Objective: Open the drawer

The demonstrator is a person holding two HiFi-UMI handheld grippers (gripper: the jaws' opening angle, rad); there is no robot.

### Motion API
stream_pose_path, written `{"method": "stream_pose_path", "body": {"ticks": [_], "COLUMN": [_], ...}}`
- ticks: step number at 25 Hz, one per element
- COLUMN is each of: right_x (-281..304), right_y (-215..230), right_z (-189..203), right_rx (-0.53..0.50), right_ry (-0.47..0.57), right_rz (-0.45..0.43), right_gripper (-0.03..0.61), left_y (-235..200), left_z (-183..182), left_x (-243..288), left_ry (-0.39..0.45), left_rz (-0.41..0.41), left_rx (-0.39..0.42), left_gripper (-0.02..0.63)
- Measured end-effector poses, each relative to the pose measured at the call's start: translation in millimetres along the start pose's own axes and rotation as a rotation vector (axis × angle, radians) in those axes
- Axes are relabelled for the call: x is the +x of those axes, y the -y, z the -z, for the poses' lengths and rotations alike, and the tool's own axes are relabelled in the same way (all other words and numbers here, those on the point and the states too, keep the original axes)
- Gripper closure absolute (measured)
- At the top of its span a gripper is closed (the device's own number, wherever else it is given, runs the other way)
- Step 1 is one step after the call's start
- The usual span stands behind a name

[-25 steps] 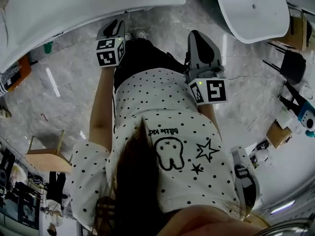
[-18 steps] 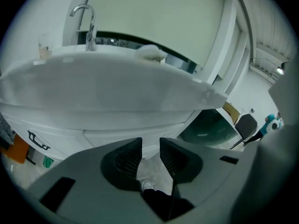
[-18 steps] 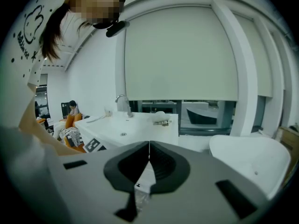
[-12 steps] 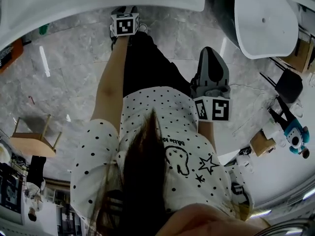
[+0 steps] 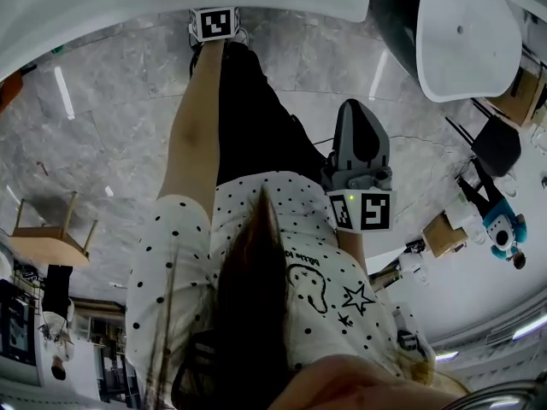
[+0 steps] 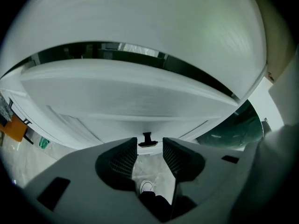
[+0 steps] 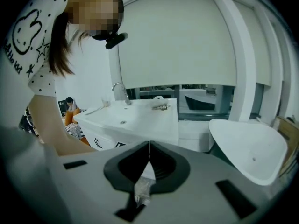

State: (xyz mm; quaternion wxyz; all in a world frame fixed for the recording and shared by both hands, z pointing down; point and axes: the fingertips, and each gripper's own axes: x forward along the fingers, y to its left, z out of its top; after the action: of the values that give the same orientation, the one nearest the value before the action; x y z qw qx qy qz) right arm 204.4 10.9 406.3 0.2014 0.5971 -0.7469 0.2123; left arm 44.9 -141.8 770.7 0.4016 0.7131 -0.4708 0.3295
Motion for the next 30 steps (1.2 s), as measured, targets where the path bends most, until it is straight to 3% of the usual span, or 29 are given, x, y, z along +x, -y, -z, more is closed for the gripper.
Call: {"method": "stream_pose_path", "body": {"ticks": [2, 6, 10, 14, 17, 21, 30], "right_x": [1, 4, 6, 7, 10, 14, 21], "right_y": [1, 5, 6, 4, 2, 0, -9], "right_z": [4, 10, 14, 11, 11, 12, 15], "right_rx": [0.003, 0.014, 0.024, 0.027, 0.026, 0.022, 0.015], "right_ry": [-0.012, -0.025, -0.03, -0.031, -0.033, -0.041, -0.049], "right_rz": [0.006, 0.021, 0.027, 0.022, 0.018, 0.009, -0.016], "right_gripper": [0.565, 0.565, 0.565, 0.566, 0.566, 0.565, 0.565], "left_y": [0, -6, -11, 2, -10, -5, -6], "left_z": [-4, 23, 35, 12, 24, -8, 10], "left_x": [6, 27, 34, 25, 24, 10, 5], "left_ry": [0.017, -0.066, -0.085, -0.004, -0.06, 0.063, 0.056], "left_rz": [-0.006, -0.031, -0.058, -0.006, -0.052, -0.055, -0.045], "left_rx": [-0.01, -0.016, -0.004, -0.007, -0.005, 0.002, 0.008], "left_gripper": [0.456, 0.459, 0.467, 0.471, 0.472, 0.474, 0.476]}}
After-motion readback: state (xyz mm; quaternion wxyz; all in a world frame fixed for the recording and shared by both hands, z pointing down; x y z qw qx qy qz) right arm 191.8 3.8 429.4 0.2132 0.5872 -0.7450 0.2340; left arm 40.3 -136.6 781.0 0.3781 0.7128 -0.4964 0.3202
